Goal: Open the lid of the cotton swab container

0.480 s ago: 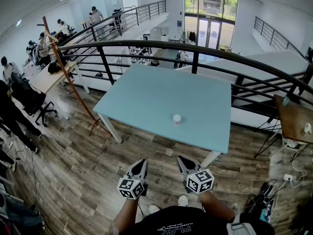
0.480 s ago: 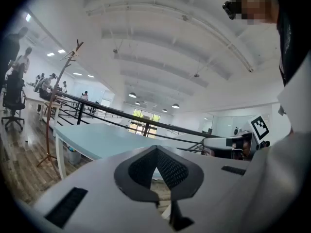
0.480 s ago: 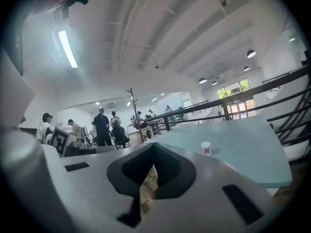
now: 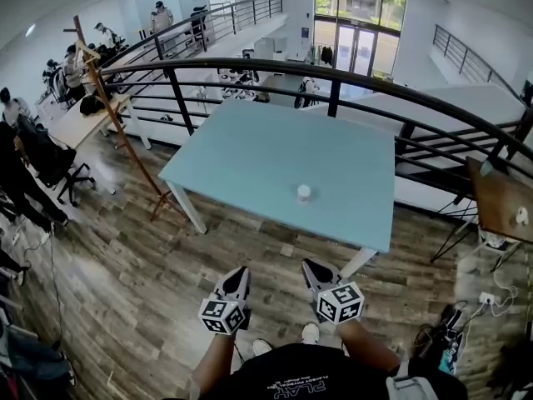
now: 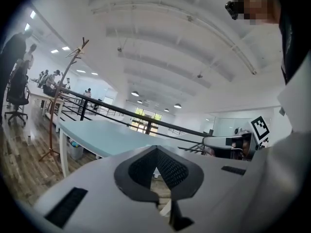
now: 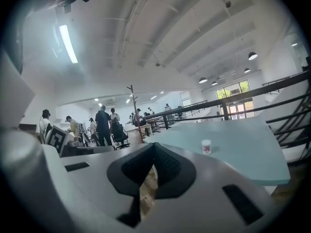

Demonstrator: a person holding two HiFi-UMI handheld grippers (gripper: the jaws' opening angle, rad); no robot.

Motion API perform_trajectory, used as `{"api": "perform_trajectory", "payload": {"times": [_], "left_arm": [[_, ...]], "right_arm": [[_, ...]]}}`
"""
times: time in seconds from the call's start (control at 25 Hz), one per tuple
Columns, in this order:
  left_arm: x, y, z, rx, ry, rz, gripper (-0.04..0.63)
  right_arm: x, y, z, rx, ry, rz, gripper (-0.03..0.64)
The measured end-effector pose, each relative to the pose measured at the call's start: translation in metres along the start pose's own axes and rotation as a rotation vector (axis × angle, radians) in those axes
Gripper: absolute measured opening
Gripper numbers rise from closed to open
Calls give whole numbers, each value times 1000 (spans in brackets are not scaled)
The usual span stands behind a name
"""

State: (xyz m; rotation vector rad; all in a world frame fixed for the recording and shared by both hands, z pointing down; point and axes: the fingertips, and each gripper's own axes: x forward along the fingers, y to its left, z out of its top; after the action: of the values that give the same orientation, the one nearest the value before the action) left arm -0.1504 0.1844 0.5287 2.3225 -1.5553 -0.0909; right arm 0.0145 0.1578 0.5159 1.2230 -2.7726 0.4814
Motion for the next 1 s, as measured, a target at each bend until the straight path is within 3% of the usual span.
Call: {"api": "perform_trajectory", "payload": {"times": [0.52,1.0], "left_arm": [[-25,24,-10,37,36,-62,5],[-22,26,-15,-19,27,-73,5]], "right_arm": [[14,25,-22,2,26,-58,18],[5,28,-43,-19,59,-92,18]]}}
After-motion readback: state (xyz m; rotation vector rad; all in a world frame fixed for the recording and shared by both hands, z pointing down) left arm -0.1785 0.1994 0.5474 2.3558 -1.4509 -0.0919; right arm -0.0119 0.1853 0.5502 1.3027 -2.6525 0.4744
